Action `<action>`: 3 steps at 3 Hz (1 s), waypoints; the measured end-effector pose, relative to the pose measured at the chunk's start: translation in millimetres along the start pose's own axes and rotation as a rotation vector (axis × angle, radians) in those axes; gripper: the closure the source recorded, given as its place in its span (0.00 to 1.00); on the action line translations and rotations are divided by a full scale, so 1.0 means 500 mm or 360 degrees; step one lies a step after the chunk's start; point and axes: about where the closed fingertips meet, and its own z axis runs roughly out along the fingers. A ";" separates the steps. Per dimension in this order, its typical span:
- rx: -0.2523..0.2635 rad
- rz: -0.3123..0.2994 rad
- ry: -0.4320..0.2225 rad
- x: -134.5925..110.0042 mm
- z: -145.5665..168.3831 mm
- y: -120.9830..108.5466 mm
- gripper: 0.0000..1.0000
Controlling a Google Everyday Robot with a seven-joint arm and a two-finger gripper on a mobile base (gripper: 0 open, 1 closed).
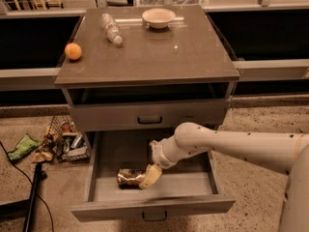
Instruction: Pick orange can from middle drawer and place on counter
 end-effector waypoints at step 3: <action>-0.0027 -0.0068 -0.0150 -0.021 0.166 -0.002 0.00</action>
Offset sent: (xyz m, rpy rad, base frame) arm 0.0135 0.0645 -0.0571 0.1172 -0.0491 0.0243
